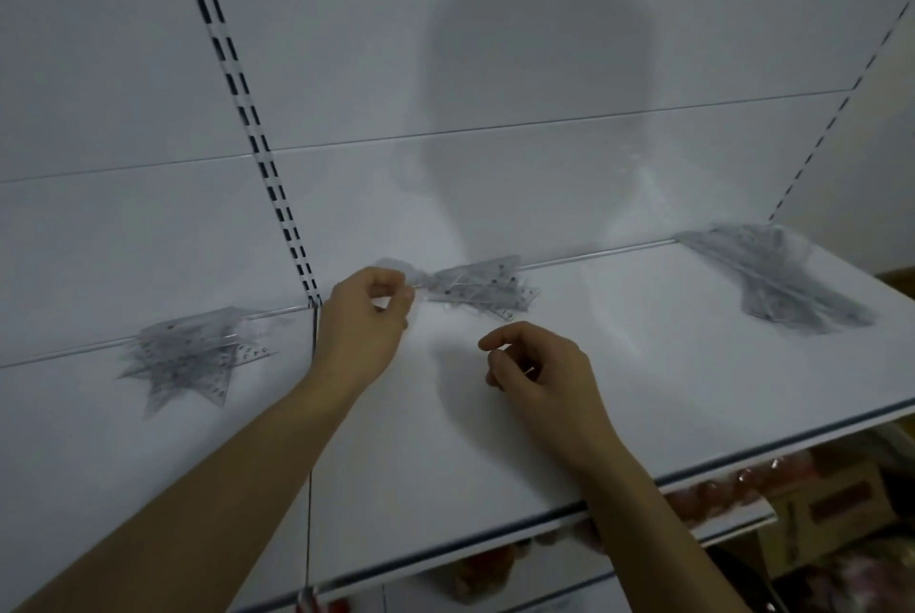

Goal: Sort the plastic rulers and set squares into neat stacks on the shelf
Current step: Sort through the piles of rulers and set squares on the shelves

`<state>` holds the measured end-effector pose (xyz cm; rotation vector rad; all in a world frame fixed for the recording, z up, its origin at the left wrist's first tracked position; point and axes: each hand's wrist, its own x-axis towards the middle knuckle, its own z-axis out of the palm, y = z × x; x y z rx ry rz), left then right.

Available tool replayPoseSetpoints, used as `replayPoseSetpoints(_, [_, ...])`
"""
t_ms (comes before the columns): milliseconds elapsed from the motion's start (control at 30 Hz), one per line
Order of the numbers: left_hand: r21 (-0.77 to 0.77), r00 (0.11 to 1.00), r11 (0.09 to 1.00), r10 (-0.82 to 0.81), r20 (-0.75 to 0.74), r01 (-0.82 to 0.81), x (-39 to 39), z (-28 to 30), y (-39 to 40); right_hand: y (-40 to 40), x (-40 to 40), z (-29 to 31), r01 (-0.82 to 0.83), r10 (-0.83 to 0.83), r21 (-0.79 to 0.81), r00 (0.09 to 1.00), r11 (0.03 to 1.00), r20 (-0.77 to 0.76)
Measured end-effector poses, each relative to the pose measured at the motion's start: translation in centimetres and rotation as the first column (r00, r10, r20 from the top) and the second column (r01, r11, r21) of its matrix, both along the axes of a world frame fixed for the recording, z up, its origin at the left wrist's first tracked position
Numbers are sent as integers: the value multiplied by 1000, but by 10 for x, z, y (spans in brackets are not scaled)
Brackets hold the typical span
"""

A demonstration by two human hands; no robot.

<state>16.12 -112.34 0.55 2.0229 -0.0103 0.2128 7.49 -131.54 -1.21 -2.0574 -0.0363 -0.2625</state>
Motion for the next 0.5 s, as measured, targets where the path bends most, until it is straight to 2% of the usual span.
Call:
replayPoseSetpoints(100, [358,972,931,-148,183,74,-9,8,35,1,-1,-1,-22,22,-43,1000,999,11])
replayPoseSetpoints(200, [646,929,756,-308,203,110,-17,11,81,7,0,-3,-64,63,-239,998,969,-8])
replayPoseSetpoints(300, [709,953,701,-263,149,83,-30,14,136,33,9,3,-162,189,-530,982,833,-3])
replayPoseSetpoints(500, [744,993,665,-29,115,-67,-90,19,247,139,15,31,-386,437,-602,897,699,-68])
